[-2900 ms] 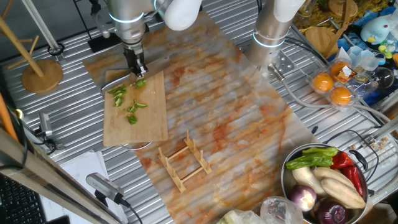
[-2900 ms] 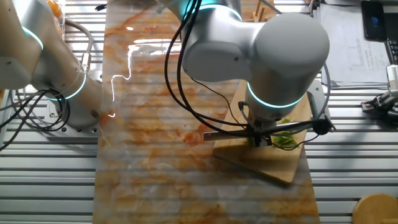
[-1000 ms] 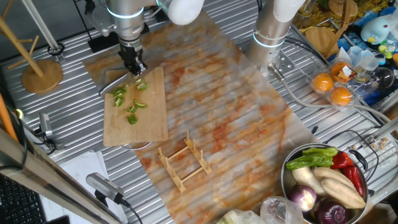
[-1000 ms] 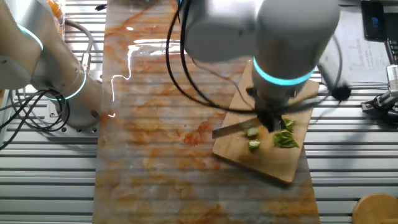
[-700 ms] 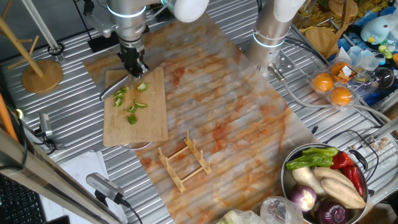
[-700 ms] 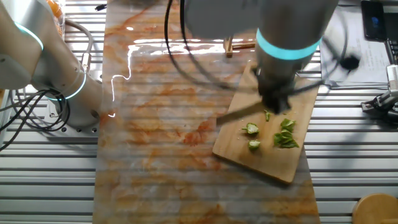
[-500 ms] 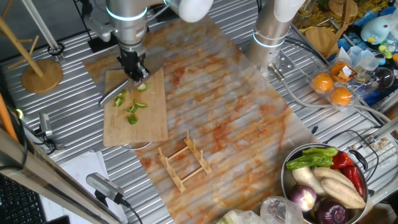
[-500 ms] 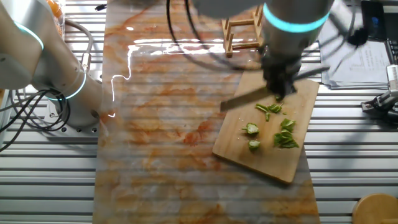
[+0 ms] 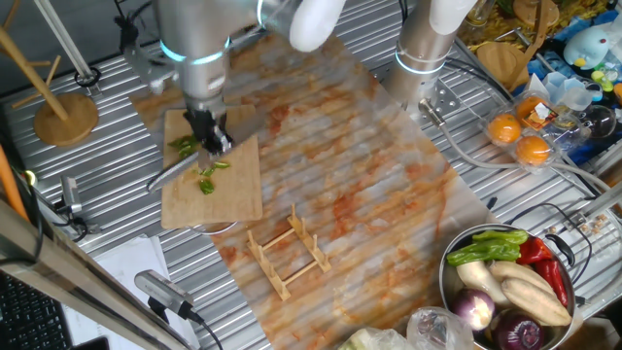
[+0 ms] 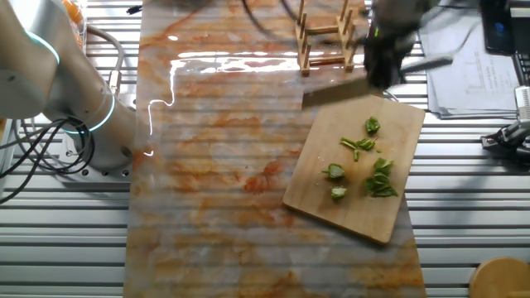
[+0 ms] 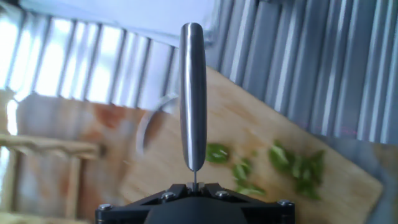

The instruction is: Chop the chili peppers

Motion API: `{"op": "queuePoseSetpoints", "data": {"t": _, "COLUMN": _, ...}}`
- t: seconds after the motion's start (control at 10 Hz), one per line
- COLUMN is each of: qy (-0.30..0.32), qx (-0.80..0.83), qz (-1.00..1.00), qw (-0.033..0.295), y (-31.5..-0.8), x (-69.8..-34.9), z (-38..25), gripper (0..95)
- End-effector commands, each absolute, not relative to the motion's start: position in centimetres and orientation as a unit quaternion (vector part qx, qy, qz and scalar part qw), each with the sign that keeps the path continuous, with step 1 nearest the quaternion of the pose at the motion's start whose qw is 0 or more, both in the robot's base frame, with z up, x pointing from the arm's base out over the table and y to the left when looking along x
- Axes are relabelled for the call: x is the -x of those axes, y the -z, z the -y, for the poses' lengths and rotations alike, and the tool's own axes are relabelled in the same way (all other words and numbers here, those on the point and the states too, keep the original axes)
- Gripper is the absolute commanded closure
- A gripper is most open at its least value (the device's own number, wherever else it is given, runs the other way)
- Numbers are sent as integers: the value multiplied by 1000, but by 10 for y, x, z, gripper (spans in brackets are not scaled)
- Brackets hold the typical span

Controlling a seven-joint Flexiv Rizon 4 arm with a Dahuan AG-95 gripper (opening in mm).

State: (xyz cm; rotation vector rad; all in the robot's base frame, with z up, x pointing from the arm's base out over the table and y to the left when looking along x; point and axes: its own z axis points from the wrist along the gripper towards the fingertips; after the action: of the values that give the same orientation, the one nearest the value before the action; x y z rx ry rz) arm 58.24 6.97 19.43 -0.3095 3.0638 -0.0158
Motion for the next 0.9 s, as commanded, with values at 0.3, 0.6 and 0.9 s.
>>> {"op": "queuePoseSetpoints", "data": {"t": 0.3, "qy": 7, "qx": 84, "qz": -996, "qw": 27, "y": -203, "x": -602, "z": -103, "gripper": 950}}
{"op": "queuePoseSetpoints", "data": {"t": 0.6, "qy": 8, "qx": 113, "qz": -993, "qw": 34, "y": -203, "x": -602, "z": -103, "gripper": 950}}
{"op": "queuePoseSetpoints", "data": {"t": 0.9, "qy": 3, "qx": 125, "qz": -992, "qw": 29, "y": -203, "x": -602, "z": -103, "gripper": 950}}
